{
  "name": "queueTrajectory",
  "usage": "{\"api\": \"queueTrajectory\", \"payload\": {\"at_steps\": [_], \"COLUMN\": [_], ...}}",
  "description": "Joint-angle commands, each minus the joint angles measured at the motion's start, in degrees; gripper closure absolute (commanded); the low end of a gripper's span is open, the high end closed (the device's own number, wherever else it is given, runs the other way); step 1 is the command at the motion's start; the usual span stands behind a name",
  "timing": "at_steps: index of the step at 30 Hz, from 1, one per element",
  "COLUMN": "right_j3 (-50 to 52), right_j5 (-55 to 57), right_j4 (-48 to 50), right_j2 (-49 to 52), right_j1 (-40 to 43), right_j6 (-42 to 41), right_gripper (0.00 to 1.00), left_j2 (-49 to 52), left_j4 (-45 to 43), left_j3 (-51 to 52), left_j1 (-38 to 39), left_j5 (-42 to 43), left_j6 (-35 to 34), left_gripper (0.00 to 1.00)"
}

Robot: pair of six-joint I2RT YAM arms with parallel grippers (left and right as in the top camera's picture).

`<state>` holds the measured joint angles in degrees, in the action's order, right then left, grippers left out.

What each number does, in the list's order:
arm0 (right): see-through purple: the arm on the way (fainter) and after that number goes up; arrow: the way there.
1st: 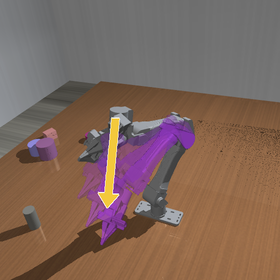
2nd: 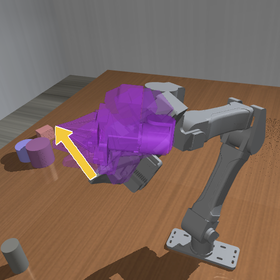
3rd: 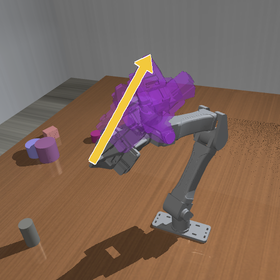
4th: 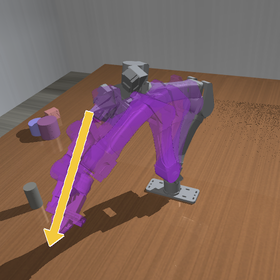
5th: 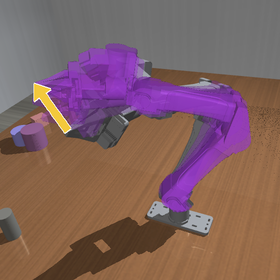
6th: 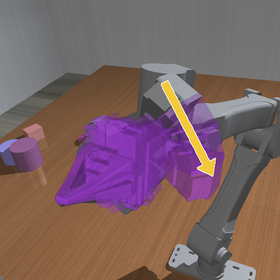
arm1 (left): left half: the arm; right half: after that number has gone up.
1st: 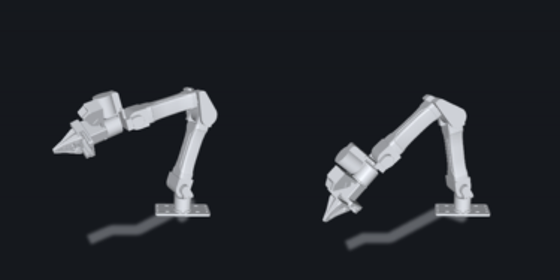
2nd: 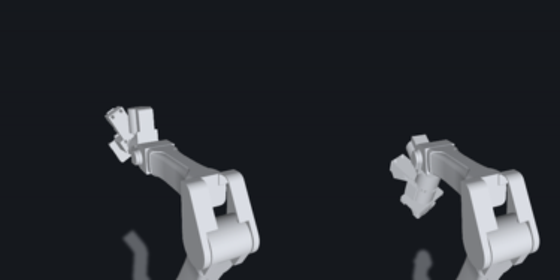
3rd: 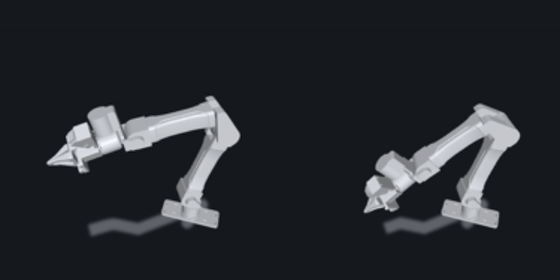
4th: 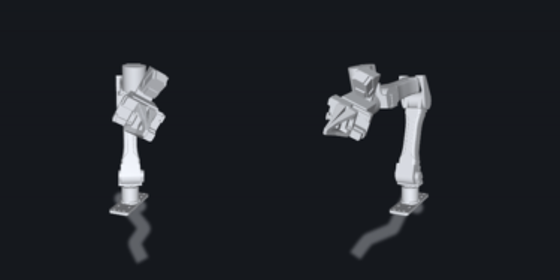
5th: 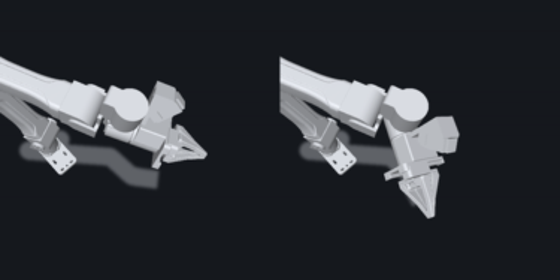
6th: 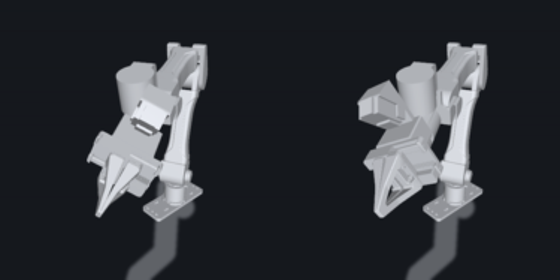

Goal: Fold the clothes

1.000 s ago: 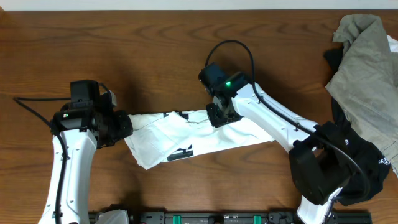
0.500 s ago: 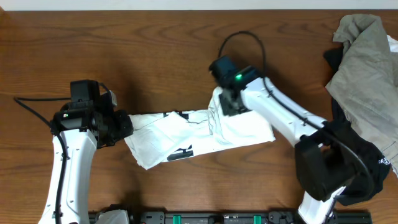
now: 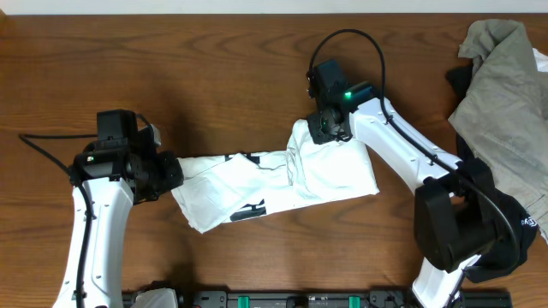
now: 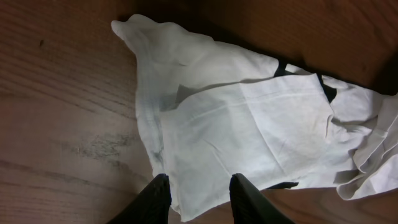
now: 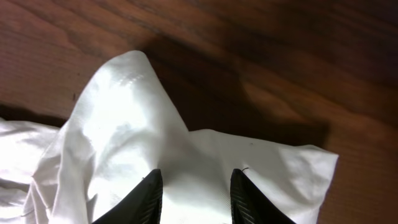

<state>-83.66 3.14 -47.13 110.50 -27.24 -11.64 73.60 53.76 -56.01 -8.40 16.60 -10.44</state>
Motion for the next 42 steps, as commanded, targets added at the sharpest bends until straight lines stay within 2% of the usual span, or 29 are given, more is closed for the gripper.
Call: {"api": "queueTrajectory", "payload": {"at_steps": [1,10,17,18,21,22,25,27,34,37,40,41,42], "right_j3": [-1.0,-1.0,-1.0,-1.0,-1.0,-1.1,-1.2,-1.2,-1.2,-1.2,-1.2,-1.2,-1.2], "right_j5": [-0.6,-2.4,-4.1,-4.1,-7.5,-10.8,-25.9,-31.2,-34.5,-29.1,-20.1,-15.7,-10.6], "right_j4": [0.8,4.8,6.0,6.3,7.5,7.8,8.1,7.2,3.7,2.7,3.0,3.3,3.5], "right_j2": [-1.2,2.5,4.9,4.9,4.9,4.5,3.5,2.5,1.1,1.2,1.2,1.2,1.2], "right_j1": [-0.5,-0.6,-0.6,-0.6,-0.6,-0.6,-0.6,-0.6,-0.6,-0.6,-0.6,-0.6,-0.5], "right_j6": [1.4,1.5,2.8,3.0,6.2,8.7,19.2,22.7,29.5,28.3,24.0,21.0,16.7], "right_gripper": [0.65,0.58,0.58,0.65,0.95,0.98,0.99,0.99,0.99,0.89,0.62,0.56,0.55], "left_j2": [-0.3,-0.3,-0.3,-0.3,-0.3,-0.3,-0.3,-0.3,-0.3,-0.3,-0.3,-0.3,-0.3], "left_j4": [0.2,0.2,0.2,0.2,0.2,0.2,0.2,0.2,0.2,0.2,0.2,0.2,0.2], "left_j3": [-0.1,-0.1,-0.1,-0.1,-0.1,-0.1,-0.1,-0.1,-0.1,-0.1,-0.1,-0.1,-0.1], "left_j1": [0.1,0.1,0.1,0.1,0.1,0.1,0.1,0.1,0.1,0.1,0.1,0.1,0.1], "left_j5": [0.7,0.7,0.7,0.7,0.7,0.7,0.7,0.7,0.7,0.7,0.7,0.7,0.7], "left_j6": [0.7,0.7,0.7,0.7,0.7,0.7,0.7,0.7,0.7,0.7,0.7,0.7,0.7], "left_gripper": [0.66,0.66,0.66,0.66,0.65,0.65,0.66,0.65,0.65,0.65,0.65,0.65,0.65]}}
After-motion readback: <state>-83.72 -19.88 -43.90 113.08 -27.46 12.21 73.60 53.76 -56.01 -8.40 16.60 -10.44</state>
